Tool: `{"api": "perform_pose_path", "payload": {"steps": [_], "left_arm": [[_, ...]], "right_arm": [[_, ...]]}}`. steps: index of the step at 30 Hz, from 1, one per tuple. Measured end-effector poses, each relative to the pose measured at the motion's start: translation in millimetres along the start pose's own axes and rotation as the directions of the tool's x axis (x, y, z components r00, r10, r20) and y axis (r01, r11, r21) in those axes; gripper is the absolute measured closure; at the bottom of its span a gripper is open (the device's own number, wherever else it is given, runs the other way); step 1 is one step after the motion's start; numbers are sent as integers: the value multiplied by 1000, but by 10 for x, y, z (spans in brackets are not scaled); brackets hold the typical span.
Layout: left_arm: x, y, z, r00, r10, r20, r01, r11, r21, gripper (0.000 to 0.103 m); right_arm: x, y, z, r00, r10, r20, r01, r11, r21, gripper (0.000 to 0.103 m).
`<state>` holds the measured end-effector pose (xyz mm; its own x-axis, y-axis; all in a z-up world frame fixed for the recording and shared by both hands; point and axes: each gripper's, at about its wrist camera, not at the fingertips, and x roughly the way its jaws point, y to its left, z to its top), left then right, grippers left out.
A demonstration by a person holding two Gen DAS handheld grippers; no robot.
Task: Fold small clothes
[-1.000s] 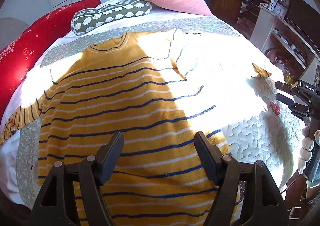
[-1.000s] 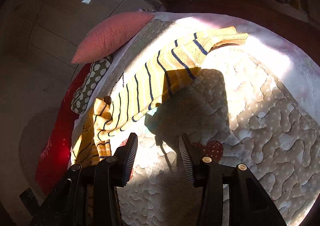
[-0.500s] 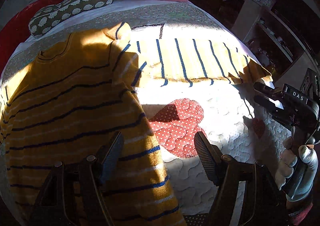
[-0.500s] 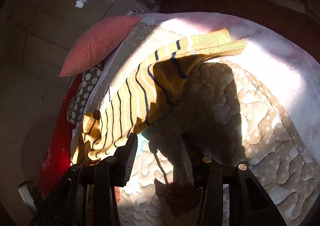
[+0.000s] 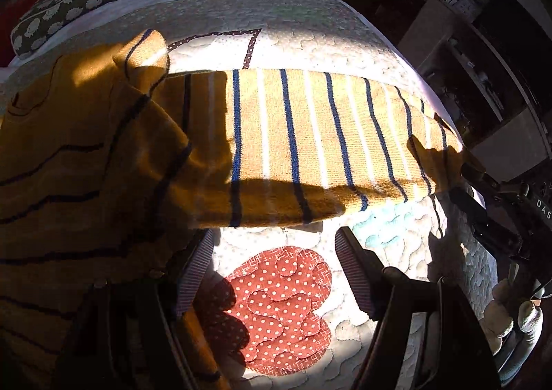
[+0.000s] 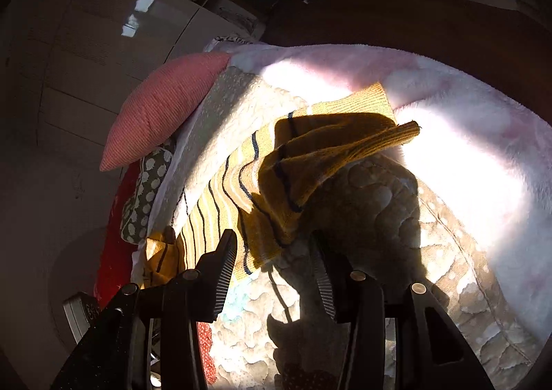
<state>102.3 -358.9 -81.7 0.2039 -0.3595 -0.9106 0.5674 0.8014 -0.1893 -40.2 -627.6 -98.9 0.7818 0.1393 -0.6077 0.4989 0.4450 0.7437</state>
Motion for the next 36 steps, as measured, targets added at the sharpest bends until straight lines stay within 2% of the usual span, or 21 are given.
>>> {"api": "perform_pose_path", "payload": {"steps": [13, 15, 16, 17, 18, 19, 23, 27, 32, 35, 36], "left_arm": [[195, -177, 233, 998, 69, 11, -69, 997, 32, 31], [206, -168, 271, 997, 71, 14, -71, 997, 17, 43], [206, -154, 282, 997, 82, 14, -82, 996, 18, 68], [228, -152, 301, 995, 98, 11, -98, 995, 23, 89], [235, -142, 324, 995, 101, 10, -101, 995, 23, 99], [225, -117, 343, 997, 81, 4, -82, 996, 19, 103], [66, -31, 361, 999, 31, 31, -31, 999, -7, 103], [-155, 140, 353, 997, -30, 69, 34, 998, -55, 103], [-518, 505, 207, 990, -73, 121, 86, 991, -107, 103], [-810, 893, -54, 983, -96, 157, 121, 981, -154, 103], [-909, 1043, -143, 981, -84, 175, 114, 979, -171, 103]], "right_arm": [[32, -87, 243, 998, -36, 57, 34, 999, 41, 56], [54, -73, 261, 997, -44, 67, 43, 999, 17, 60], [65, -62, 269, 996, -58, 74, 58, 998, 1, 76], [79, -43, 277, 994, -76, 77, 77, 997, -18, 86], [90, -15, 287, 993, -88, 77, 92, 995, -41, 94], [80, 25, 289, 991, -101, 84, 107, 992, -63, 95], [-103, 355, 257, 985, -105, 139, 130, 975, -178, 96], [-267, 907, 164, 979, -93, 183, 151, 930, -336, 97], [-315, 1689, -48, 987, -23, 162, 99, 872, -479, 97], [-229, 2180, -282, 993, 13, 116, 55, 829, -557, 97], [-185, 2322, -367, 995, 21, 99, 41, 813, -580, 97]]}}
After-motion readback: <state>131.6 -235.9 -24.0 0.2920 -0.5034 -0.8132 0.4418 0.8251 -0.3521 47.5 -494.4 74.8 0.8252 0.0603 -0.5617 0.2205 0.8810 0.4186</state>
